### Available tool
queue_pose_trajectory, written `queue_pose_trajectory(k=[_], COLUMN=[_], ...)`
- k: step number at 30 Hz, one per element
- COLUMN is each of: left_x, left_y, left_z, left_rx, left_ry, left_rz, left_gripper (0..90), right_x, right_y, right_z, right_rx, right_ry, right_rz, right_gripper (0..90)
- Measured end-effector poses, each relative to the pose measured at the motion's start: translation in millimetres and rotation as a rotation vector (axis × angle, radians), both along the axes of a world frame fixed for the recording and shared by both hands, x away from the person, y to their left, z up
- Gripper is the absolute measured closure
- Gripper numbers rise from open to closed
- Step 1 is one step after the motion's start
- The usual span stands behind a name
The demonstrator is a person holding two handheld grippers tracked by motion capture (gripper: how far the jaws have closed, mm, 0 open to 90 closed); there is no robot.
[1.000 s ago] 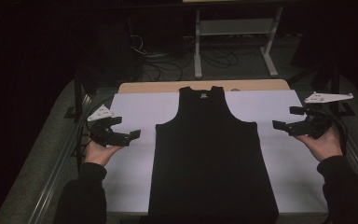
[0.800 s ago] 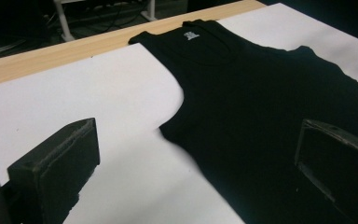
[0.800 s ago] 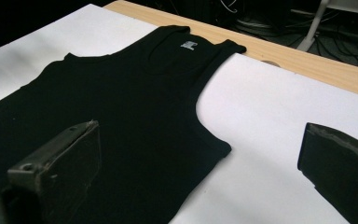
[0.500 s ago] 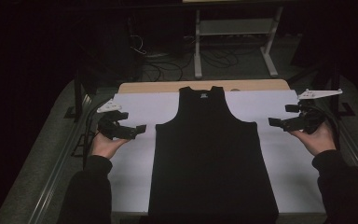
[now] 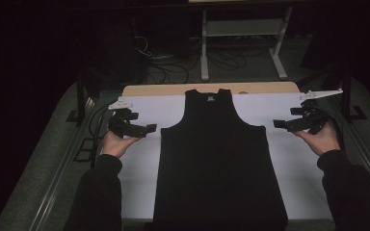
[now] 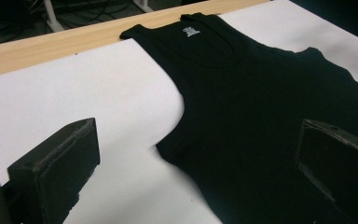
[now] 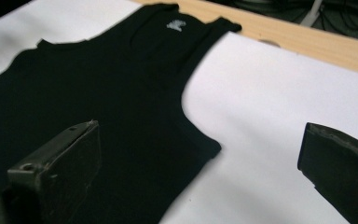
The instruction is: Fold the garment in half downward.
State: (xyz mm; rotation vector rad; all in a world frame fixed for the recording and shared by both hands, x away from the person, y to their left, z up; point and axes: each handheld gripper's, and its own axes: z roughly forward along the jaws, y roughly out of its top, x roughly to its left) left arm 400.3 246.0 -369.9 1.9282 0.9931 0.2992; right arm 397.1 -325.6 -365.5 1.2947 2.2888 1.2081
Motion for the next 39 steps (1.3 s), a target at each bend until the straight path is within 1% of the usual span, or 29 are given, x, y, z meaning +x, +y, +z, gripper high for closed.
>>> queue_pose_trajectory(k=[2,4,8,15,19,26,29,33,36,39], left_x=[2.9,5.9,11.4,19.5,22.3,26.2,27.1,28.5,30.2,32.1], left_y=[0.1,-0.4,-1.4,-2.3,-2.2,-5.7,-6.8,-10.2,-12.3,-15.1], left_z=[-2.7,-5.8,-13.2,-24.6,-28.6,-35.8,-37.8,-41.8,-45.8,-50.6], left_rx=[-0.007,-0.013,-0.012,0.006,-0.004,0.0,-0.007,0.001,0.003,0.004], left_ry=[0.005,0.016,0.04,0.075,0.083,0.098,0.098,0.106,0.117,0.138], left_rz=[0.005,0.008,0.012,0.013,0.02,0.016,0.016,0.011,0.008,0.005], left_gripper=[0.0,0.0,0.0,0.0,0.0,0.0,0.0,0.0,0.0,0.0], right_x=[2.1,4.2,8.6,15.0,18.8,24.5,26.1,28.0,29.2,30.8], right_y=[0.0,-0.6,-1.4,-1.5,-1.1,4.5,6.1,9.0,11.5,13.8], right_z=[-2.1,-3.9,-8.2,-16.4,-21.4,-29.9,-33.1,-37.4,-40.4,-44.3], right_rx=[-0.003,0.006,0.007,0.0,0.0,-0.009,-0.003,-0.007,-0.005,-0.011], right_ry=[0.01,0.013,0.023,0.044,0.055,0.079,0.086,0.094,0.098,0.109], right_rz=[-0.003,-0.006,-0.013,-0.017,-0.02,-0.02,-0.022,-0.021,-0.02,-0.013], right_gripper=[0.0,0.0,0.0,0.0,0.0,0.0,0.0,0.0,0.0,0.8])
